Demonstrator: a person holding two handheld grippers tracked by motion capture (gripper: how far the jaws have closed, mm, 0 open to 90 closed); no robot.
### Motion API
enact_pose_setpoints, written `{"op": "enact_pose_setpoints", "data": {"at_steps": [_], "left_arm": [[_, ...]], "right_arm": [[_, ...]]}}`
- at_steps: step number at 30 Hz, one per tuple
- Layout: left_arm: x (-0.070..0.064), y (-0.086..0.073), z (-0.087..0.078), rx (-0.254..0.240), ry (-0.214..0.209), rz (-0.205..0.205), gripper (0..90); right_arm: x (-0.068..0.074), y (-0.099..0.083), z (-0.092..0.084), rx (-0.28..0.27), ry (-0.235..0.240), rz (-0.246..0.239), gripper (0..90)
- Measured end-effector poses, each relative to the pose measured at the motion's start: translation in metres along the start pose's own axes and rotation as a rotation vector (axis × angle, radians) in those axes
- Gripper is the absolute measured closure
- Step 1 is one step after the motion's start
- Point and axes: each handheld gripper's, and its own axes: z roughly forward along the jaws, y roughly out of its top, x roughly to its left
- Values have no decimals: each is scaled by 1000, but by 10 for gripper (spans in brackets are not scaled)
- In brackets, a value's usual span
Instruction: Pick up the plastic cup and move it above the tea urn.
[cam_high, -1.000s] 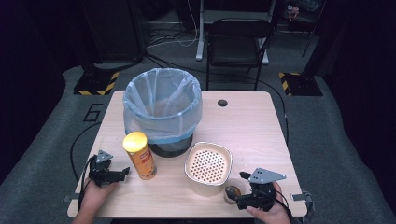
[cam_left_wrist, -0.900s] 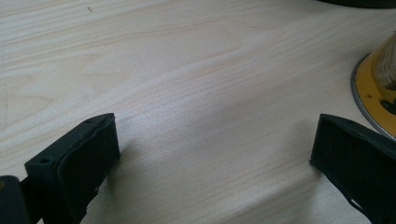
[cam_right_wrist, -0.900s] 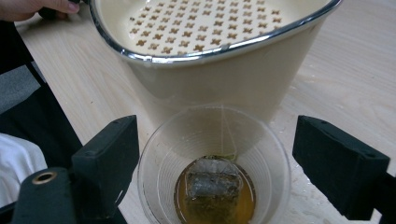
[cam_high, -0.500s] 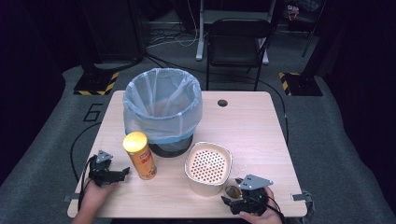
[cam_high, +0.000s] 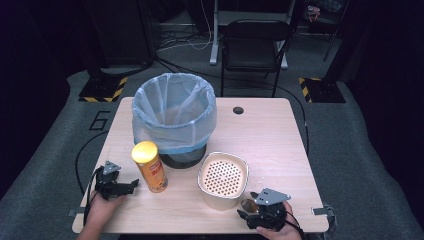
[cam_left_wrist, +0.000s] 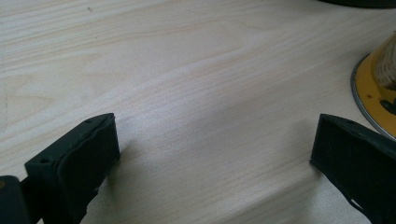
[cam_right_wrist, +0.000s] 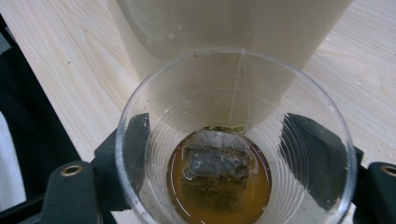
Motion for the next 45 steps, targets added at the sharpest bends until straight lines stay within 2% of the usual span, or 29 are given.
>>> {"op": "enact_pose_setpoints", "data": {"at_steps": [4, 9, 22, 26, 27, 33, 38, 45], "left_arm": [[0, 0, 0, 0, 0, 0, 8], [0, 0, 0, 0, 0, 0, 8], [0, 0, 0, 0, -1, 1, 8], [0, 0, 0, 1, -1, 1, 8], [0, 0, 0, 0, -1, 1, 8], [0, 0, 0, 1, -1, 1, 8], [0, 0, 0, 0, -1, 1, 8], [1, 1, 0, 12, -7, 5, 8]], "right_arm": [[-1, 0, 0, -6, 10, -1, 282], [-1, 0, -2, -5, 4, -25, 314], [-5, 0, -4, 2, 9, -19, 333], [-10, 0, -8, 10, 1, -35, 339], [-13, 0, -10, 8, -1, -20, 341], [-23, 1, -19, -12, -18, -18, 353], [-36, 4, -29, -27, -44, 6, 358], [-50, 13, -36, -24, -59, -10, 360]]}}
